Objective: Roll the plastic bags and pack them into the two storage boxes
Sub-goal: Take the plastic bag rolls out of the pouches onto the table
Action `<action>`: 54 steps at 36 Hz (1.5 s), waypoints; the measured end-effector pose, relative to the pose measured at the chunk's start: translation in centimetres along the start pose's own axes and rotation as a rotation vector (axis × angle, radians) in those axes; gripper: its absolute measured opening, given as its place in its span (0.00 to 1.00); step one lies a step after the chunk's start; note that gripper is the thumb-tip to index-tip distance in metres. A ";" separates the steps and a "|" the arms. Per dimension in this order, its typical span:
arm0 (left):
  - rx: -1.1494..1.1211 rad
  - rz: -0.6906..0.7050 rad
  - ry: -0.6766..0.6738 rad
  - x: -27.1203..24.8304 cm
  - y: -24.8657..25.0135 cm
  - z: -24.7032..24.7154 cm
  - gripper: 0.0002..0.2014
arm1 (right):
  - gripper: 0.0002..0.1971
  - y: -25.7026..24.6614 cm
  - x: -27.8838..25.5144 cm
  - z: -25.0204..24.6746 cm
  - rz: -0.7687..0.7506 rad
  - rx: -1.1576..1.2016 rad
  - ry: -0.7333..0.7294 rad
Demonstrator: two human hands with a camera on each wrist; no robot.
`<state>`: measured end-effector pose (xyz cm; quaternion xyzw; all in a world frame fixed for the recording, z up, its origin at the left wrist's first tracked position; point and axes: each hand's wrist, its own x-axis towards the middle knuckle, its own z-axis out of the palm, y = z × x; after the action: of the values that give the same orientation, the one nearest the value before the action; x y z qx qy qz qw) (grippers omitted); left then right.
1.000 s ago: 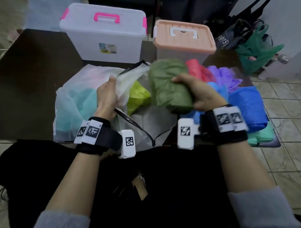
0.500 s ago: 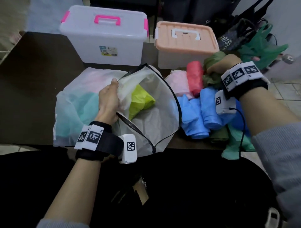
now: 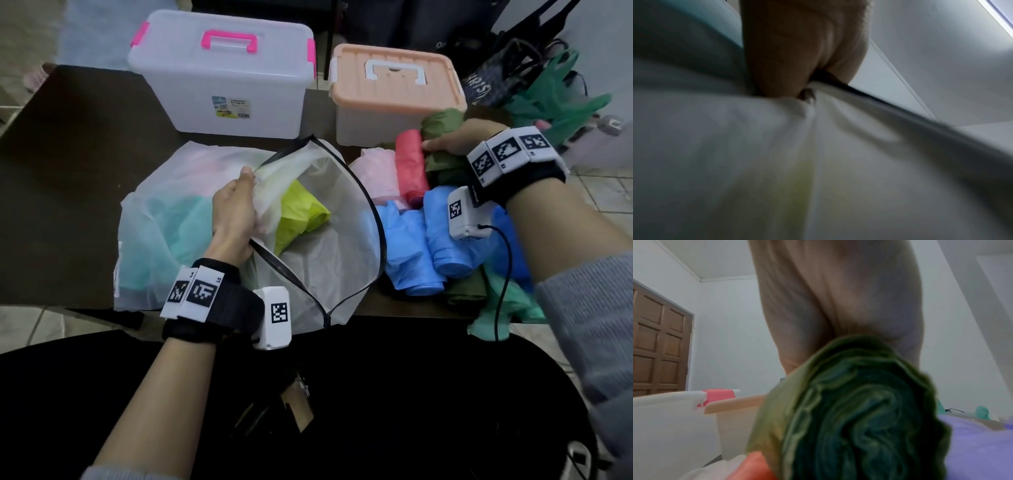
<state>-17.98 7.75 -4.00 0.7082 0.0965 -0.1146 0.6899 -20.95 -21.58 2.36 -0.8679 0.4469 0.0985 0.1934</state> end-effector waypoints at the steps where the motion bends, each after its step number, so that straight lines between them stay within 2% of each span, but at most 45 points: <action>1: 0.002 0.002 0.001 0.0 0.0 0.0 0.17 | 0.31 -0.1 0.0 0.2 -0.027 -0.047 -0.041; 6: 0.012 0.005 -0.007 0.0 -0.1 0.2 0.17 | 0.32 -0.3 1.7 0.9 -0.193 -0.100 -0.086; 8: 0.029 0.008 -0.007 0.1 -0.2 0.2 0.17 | 0.35 0.0 2.7 1.2 -0.159 -0.106 -0.083; 10: 0.053 0.016 -0.012 0.0 -0.2 0.3 0.17 | 0.39 -0.3 1.7 1.7 -0.192 -0.105 -0.107; 12: 0.104 0.030 -0.042 0.0 -0.2 0.4 0.18 | 0.38 -0.2 0.4 2.0 -0.157 -0.136 -0.132; 17: 0.354 0.151 -0.136 -0.3 1.5 -0.9 0.16 | 0.48 1.4 0.0 2.3 -0.077 -0.190 -0.115; 19: 0.477 0.266 0.000 0.1 2.8 -2.5 0.13 | 0.44 1.8 -0.9 2.4 -0.062 -0.152 -0.117; 21: 0.593 0.356 0.195 1.1 3.7 -4.5 0.16 | 0.42 2.3 -1.6 3.0 -0.091 -0.146 -0.130; 22: 0.632 0.352 0.263 1.6 4.0 -5.4 0.18 | 0.42 2.5 -2.2 3.3 -0.113 -0.173 -0.124; 24: 0.709 0.241 0.322 2.3 4.0 -6.9 0.21 | 0.41 2.9 -2.8 3.9 -0.139 -0.229 -0.116; 27: 0.810 -0.052 0.275 2.8 3.1 -8.1 0.29 | 0.39 3.4 -3.3 4.7 -0.155 -0.237 -0.108; 29: 0.833 -0.176 0.234 3.3 2.0 -8.7 0.34 | 0.38 3.6 -3.6 5.1 -0.166 -0.240 -0.117; 32: 0.827 -0.223 0.203 3.4 0.6 -8.7 0.36 | 0.38 3.9 -3.7 5.4 -0.165 -0.271 -0.142; 36: 0.857 -0.181 0.325 2.5 -0.2 -8.2 0.33 | 0.37 4.4 -3.9 5.8 -0.196 -0.283 -0.120; 39: 0.777 -0.190 0.369 2.4 -0.3 -8.3 0.32 | 0.37 4.6 -4.2 6.2 -0.211 -0.258 -0.101; 44: 0.601 -0.125 0.299 2.0 1.2 -8.0 0.26 | 0.39 4.6 -4.6 6.3 -0.210 -0.230 -0.093; 48: 0.267 -0.037 0.260 1.5 3.5 -6.7 0.16 | 0.40 4.7 -4.8 6.3 -0.217 -0.208 -0.089; 50: 0.069 -0.020 0.188 0.8 5.0 -5.2 0.10 | 0.40 4.7 -4.9 6.3 -0.219 -0.196 -0.096; 54: -0.235 0.038 0.003 -1.3 7.6 -1.0 0.06 | 0.40 4.8 -4.9 6.2 -0.222 -0.182 -0.108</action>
<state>-16.98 8.55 3.70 0.6244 0.0971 -0.0882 0.7700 -27.71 -17.87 -2.71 -0.9193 0.3263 0.1631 0.1476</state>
